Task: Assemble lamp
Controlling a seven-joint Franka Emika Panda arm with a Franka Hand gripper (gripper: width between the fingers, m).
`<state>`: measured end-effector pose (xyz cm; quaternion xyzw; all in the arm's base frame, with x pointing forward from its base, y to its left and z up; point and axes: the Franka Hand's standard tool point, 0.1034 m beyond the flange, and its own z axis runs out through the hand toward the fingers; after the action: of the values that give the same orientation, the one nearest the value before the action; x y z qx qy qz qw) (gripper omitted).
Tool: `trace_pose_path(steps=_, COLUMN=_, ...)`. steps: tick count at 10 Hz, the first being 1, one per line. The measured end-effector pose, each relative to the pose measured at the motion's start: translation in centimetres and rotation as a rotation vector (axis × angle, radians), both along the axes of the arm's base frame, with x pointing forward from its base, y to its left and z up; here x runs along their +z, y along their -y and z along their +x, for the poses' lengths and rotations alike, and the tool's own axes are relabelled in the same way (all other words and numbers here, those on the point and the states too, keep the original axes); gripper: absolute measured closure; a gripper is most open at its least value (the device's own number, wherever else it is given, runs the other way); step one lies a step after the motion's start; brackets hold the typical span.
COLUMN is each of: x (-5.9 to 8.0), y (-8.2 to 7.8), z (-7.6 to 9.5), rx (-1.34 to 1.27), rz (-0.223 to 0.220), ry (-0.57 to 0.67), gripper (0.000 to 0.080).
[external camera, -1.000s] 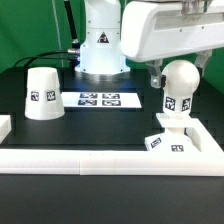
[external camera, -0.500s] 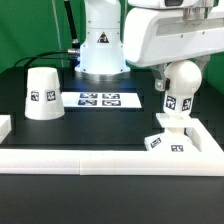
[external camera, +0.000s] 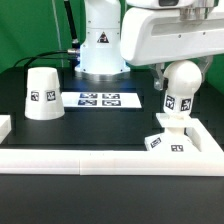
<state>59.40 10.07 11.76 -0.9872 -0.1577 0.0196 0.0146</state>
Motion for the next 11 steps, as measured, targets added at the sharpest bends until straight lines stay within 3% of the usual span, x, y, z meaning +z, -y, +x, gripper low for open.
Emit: trace_pose_path(steps=11, x=-0.14, y=-0.55, z=-0.13, rx=-1.047, rz=0.003, ry=-0.045, gripper=0.022)
